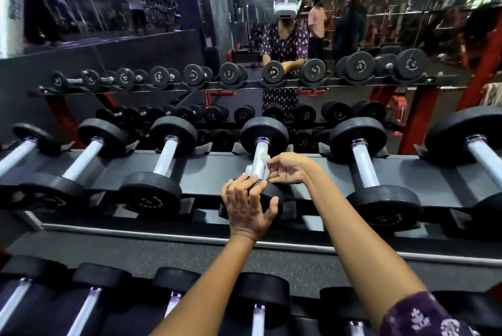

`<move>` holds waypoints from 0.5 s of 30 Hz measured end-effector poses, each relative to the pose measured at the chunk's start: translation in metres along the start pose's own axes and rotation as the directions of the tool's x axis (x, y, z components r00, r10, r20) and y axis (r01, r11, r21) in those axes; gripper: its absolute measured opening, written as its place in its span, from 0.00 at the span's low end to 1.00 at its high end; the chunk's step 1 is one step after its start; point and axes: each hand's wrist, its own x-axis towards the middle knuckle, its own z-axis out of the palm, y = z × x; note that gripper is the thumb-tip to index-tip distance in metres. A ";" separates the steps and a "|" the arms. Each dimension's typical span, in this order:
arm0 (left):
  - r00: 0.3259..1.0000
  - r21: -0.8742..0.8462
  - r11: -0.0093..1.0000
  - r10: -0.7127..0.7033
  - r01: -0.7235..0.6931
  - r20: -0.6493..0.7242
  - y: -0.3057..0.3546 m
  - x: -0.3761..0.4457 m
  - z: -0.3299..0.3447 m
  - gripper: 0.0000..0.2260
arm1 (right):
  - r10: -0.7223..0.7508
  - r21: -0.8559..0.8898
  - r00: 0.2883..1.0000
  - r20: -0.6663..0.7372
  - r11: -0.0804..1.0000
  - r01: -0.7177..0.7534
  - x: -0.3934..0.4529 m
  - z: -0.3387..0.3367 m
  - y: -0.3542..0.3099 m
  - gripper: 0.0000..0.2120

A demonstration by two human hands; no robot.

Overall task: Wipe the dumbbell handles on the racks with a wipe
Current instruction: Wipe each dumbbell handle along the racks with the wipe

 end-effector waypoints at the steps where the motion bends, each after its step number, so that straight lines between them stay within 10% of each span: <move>1: 1.000 0.001 1.000 0.001 -0.001 -0.001 0.000 0.000 0.000 0.18 | 0.008 -0.012 1.000 0.006 1.000 -0.008 -0.001 -0.001 0.001 0.13; 6: 1.000 0.004 1.000 0.004 -0.005 0.010 -0.001 0.001 0.000 0.18 | -0.047 0.093 0.998 -0.040 0.994 0.051 0.002 0.010 -0.001 0.14; 11: 1.000 -0.004 1.000 -0.009 0.009 0.008 0.000 0.002 0.000 0.18 | 0.029 -0.208 0.998 0.053 0.978 -0.018 -0.016 -0.002 0.010 0.14; 15: 1.000 -0.005 1.000 -0.016 0.016 0.024 0.002 0.002 -0.004 0.18 | -0.034 0.019 0.999 -0.035 0.999 0.035 -0.009 0.007 0.008 0.12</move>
